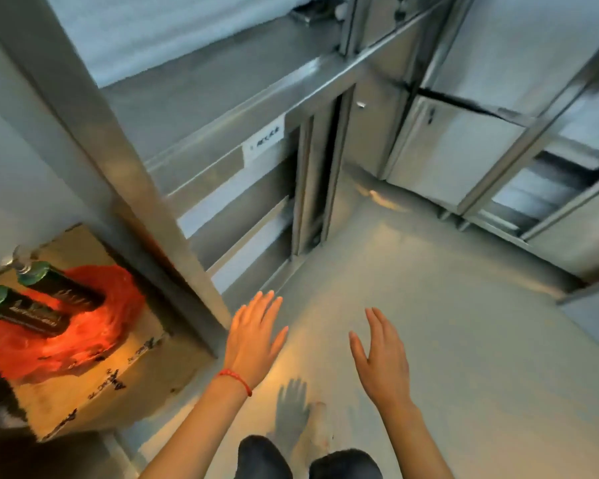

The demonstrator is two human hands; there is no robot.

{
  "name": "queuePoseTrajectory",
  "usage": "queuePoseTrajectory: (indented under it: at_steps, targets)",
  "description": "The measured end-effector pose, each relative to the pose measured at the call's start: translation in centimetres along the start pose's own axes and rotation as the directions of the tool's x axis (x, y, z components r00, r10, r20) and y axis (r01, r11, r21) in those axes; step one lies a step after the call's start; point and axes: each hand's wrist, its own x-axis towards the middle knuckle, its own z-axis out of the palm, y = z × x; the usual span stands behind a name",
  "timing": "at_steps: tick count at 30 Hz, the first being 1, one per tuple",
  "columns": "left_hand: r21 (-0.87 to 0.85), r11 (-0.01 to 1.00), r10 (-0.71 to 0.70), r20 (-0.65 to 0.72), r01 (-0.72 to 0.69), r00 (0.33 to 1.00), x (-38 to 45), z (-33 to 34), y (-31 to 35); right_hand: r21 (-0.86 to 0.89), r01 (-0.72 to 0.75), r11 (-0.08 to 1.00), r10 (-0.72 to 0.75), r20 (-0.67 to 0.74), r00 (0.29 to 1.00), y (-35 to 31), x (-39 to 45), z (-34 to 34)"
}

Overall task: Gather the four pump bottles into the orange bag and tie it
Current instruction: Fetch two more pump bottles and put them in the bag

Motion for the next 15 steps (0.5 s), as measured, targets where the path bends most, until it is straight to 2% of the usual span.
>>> queuePoseTrajectory:
  at_steps: [3,6,11,15]
  targets:
    - [-0.029,0.985,0.169,0.043,-0.168,0.985,2.6,1.5,4.6,0.018,-0.150,0.988,0.151,-0.102,0.983,4.3,-1.9,-2.1]
    - [-0.065,0.941,0.337,0.093,-0.332,0.937,4.7,3.5,9.6,0.060,-0.293,0.954,0.299,-0.169,0.939,8.4,-3.7,-4.2]
    - [-0.120,0.830,0.558,0.182,-0.545,0.810,7.4,7.3,19.3,0.154,-0.476,0.866,0.500,-0.257,0.827,15.5,-6.9,-7.5]
    - [-0.183,0.720,0.694,0.207,-0.669,0.690,8.4,9.8,27.4,0.241,-0.592,0.769,0.639,-0.334,0.693,20.9,-9.7,-10.6]
